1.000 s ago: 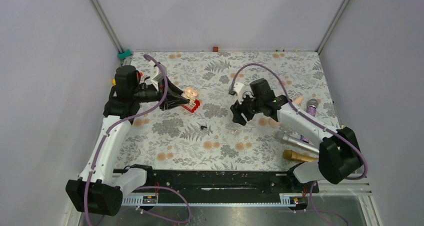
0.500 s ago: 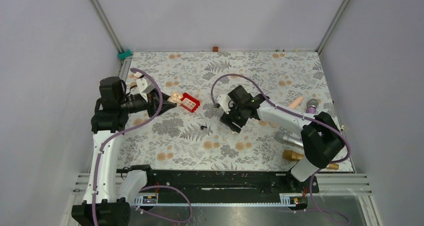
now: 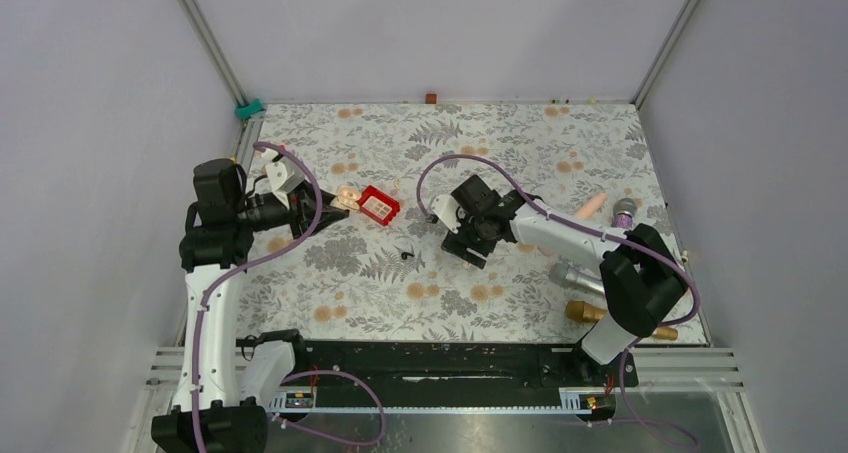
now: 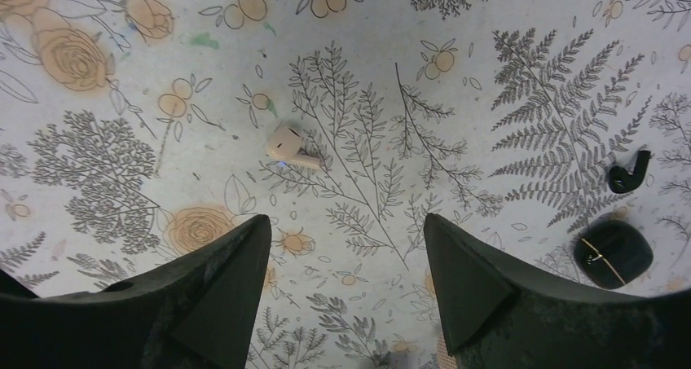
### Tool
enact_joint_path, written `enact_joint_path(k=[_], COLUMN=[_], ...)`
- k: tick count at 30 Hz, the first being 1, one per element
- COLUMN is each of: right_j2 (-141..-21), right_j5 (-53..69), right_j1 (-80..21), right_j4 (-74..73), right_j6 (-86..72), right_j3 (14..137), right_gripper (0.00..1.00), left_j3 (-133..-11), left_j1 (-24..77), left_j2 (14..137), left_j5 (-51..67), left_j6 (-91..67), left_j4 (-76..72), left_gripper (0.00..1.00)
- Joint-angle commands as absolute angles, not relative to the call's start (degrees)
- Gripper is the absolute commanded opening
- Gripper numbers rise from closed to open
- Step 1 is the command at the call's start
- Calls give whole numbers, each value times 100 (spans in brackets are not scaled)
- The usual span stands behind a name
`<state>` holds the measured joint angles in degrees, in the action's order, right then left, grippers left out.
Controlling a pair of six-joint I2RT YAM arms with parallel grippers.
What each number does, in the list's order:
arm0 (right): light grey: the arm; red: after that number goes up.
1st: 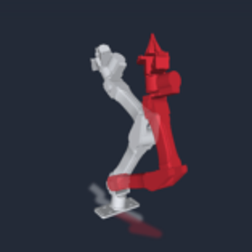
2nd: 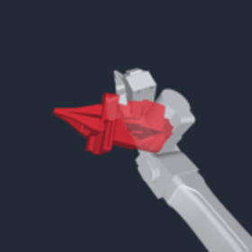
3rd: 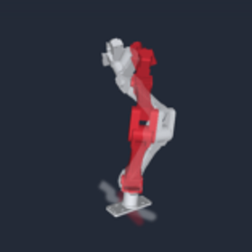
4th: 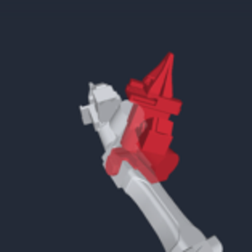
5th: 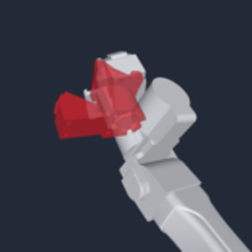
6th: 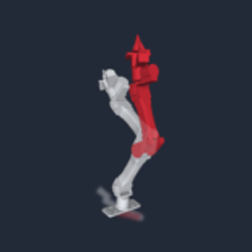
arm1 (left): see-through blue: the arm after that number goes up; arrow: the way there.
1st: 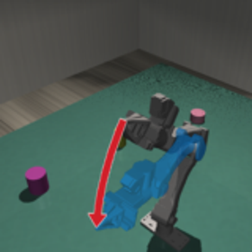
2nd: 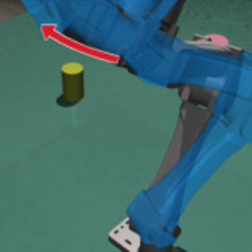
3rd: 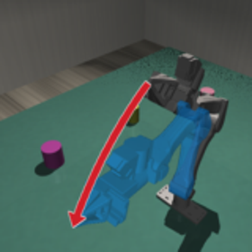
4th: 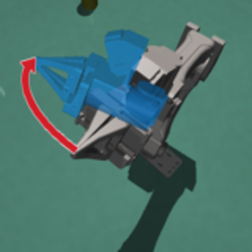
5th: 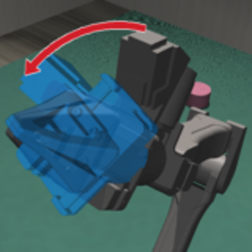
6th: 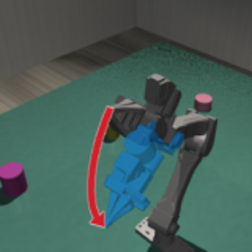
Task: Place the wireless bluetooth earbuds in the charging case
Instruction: Pick up the earbud from the center of the board.
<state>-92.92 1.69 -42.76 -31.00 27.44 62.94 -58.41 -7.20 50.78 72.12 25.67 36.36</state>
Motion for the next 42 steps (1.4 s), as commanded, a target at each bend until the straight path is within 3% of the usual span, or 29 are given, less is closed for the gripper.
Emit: enact_joint_path(k=[1, 28, 42], right_j2=[-9468, -9977, -10366], right_j5=[-233, -572, -1931], right_j1=[-4308, -4515, -4791], right_j4=[-3111, -2793, -1813], right_j6=[3152, 3353, 3432], right_j3=[6240, 6226, 6201], right_gripper=[79, 92, 99], left_j3=[-5912, -5555, -5476], left_j1=[-752, -753, -756], left_j2=[4986, 5045, 5061], left_j5=[7429, 7081, 7024], left_j6=[2633, 2550, 2386], left_j4=[3415, 3358, 3190], left_gripper=[0, 0, 0])
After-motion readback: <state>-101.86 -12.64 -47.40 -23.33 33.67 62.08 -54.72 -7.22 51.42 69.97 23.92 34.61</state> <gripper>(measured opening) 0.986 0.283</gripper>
